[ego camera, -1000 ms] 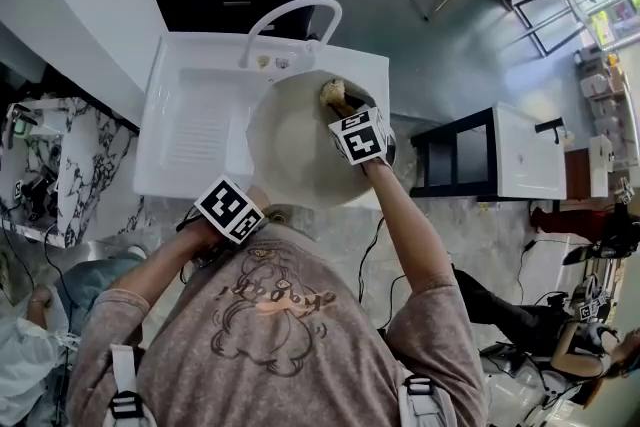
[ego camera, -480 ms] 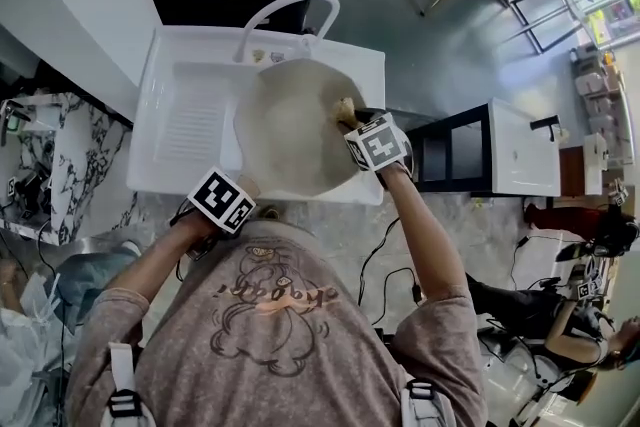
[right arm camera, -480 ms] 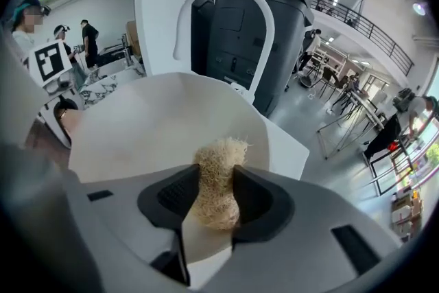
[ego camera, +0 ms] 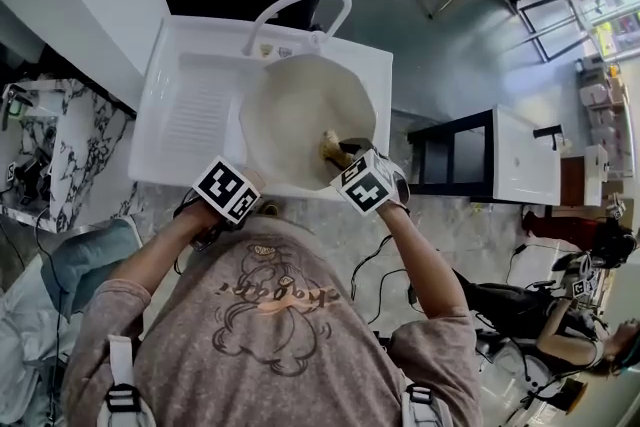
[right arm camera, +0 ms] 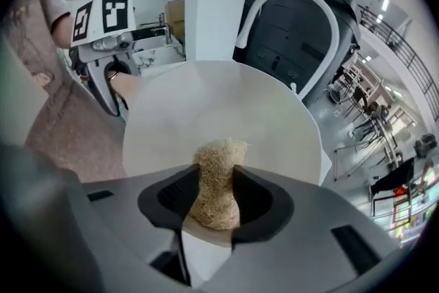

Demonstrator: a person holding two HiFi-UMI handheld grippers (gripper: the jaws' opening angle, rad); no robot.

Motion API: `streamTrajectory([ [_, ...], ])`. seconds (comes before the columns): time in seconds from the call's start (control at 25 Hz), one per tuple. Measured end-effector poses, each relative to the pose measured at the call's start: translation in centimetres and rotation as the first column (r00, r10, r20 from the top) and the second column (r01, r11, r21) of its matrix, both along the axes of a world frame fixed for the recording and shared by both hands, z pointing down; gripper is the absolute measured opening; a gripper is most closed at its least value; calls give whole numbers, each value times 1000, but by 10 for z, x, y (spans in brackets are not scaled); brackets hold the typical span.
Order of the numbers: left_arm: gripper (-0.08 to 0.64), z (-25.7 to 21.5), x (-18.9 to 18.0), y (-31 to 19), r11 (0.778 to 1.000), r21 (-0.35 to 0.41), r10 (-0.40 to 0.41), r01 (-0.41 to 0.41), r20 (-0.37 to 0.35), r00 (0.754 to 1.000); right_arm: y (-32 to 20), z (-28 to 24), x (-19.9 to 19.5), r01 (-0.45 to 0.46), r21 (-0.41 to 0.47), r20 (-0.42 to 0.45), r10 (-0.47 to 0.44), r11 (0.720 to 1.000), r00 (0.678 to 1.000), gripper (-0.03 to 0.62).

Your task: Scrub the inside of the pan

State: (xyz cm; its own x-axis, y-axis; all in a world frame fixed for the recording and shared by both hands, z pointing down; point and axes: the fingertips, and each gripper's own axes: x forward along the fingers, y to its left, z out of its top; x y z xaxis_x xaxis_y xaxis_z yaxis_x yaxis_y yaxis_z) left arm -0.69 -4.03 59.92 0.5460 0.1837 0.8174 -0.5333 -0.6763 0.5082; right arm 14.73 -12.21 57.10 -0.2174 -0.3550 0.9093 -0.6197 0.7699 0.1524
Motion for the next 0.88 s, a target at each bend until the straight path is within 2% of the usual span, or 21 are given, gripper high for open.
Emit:
streamTrajectory([
  [0.08,132,2,0,-4,1000,6,7,-7,7,1000,5,4,-12,31,-3,-7,-31,1000,1000,167],
  [0.2,132,4,1,-10,999,22,24,-25,24,999,7,11,-30,51,-43,27,-50,998,998,166],
  [0.4,133,3,6,-9,999,21,42,-43,27,999,16,12,-69,86,-119,147,-68,989,987,166],
  [0.52,133,3,10,-5,998,23,51,-51,29,998,14,15,-88,119,-118,176,-97,986,980,164],
  [0.68,135,0,15,3,999,7,52,-52,20,998,1,12,-111,96,-102,262,-67,990,963,164],
  [0.88,133,-3,14,7,999,6,50,-50,17,999,-21,12,-122,50,-81,321,-21,996,947,164],
])
